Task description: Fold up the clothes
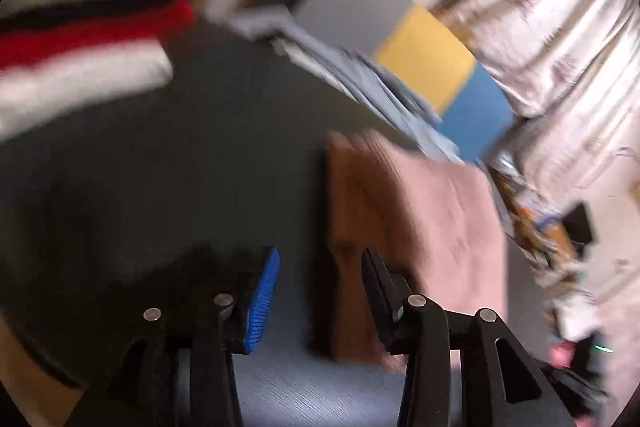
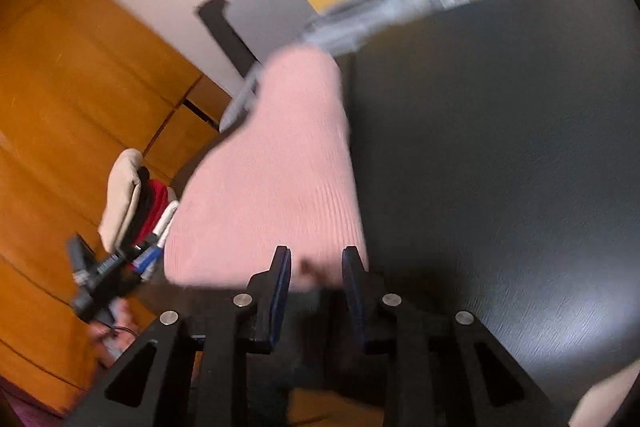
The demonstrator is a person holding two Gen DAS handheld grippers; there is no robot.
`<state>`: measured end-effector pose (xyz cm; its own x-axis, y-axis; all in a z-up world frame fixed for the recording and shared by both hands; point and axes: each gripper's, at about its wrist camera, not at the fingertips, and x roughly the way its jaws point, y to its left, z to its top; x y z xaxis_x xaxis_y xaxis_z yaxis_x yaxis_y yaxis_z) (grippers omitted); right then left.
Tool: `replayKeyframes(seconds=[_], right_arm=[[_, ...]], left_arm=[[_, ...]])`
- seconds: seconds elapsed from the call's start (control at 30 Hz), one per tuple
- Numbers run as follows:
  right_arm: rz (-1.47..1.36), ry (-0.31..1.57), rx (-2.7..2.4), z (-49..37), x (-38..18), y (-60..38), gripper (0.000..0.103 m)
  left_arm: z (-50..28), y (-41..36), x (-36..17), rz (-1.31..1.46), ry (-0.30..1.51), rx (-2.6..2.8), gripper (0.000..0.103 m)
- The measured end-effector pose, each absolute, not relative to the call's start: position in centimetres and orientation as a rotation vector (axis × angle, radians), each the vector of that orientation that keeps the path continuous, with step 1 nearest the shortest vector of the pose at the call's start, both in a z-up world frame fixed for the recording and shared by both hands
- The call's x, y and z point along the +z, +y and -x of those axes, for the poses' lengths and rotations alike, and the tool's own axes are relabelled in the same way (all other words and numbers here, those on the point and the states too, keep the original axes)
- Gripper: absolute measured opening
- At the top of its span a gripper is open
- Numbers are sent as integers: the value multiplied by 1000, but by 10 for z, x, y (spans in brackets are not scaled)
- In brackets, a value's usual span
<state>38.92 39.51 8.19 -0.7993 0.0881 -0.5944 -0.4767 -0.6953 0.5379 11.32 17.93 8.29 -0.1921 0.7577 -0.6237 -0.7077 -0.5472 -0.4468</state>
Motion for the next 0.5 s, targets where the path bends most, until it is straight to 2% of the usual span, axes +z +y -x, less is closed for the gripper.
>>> replayKeyframes(seconds=[0.2,0.37,0.5], right_arm=[[857,610,2612,-299,115,413,27],[1001,302,2618,-217,104,423,27],[1097,189,2609,-172,87,429,27]], left_arm=[[-117,208,123,842,82,2006,46],[-110,272,95,894,355,2078,46],[-89,291,60,956,480,2125,46]])
